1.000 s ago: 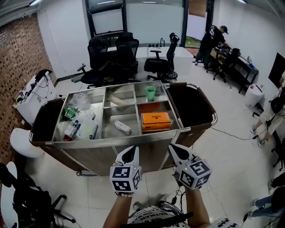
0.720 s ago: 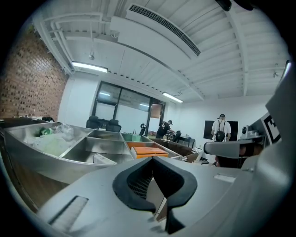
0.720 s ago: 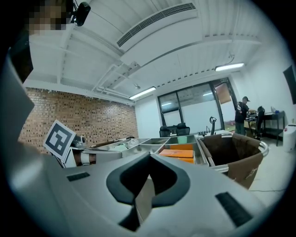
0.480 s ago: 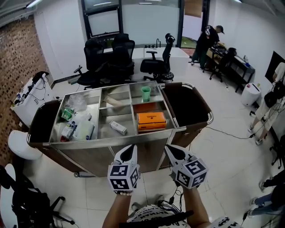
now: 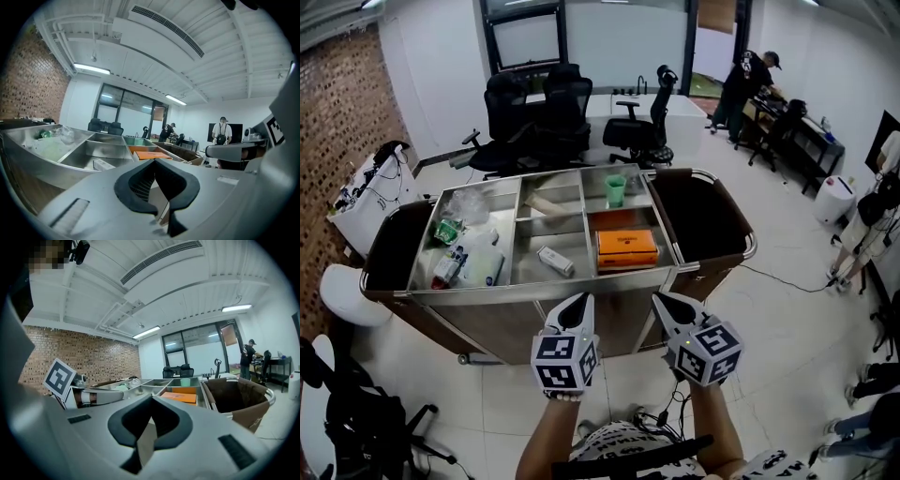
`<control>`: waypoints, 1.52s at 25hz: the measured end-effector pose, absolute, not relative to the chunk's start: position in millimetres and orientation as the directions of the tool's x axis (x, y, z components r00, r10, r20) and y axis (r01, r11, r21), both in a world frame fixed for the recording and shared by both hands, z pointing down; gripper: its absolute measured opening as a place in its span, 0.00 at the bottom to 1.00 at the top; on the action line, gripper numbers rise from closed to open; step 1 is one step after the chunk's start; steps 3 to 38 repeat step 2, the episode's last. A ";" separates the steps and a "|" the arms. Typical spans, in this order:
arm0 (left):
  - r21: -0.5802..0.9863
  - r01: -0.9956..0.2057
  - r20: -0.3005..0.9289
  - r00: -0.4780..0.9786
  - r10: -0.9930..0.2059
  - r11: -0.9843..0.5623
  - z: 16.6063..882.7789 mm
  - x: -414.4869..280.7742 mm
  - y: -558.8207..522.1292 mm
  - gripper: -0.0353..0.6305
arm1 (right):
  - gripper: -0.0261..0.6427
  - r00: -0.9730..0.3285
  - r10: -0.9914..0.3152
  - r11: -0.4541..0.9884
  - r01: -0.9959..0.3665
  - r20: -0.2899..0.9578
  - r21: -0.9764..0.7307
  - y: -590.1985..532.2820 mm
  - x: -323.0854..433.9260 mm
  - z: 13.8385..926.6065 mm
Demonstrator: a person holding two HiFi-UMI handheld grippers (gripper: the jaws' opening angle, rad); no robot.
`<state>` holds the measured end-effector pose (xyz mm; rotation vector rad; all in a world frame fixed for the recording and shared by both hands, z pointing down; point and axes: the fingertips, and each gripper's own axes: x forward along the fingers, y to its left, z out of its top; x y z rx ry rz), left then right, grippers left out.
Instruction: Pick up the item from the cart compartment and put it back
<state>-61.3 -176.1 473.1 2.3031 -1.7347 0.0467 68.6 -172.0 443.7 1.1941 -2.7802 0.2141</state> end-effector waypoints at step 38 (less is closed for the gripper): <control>0.185 -0.950 0.179 0.286 -0.941 -0.254 473.4 -63.9 -178.8 0.06 | 0.04 -0.687 -0.710 0.683 -0.726 0.156 -0.086 -175.2 65.8 444.6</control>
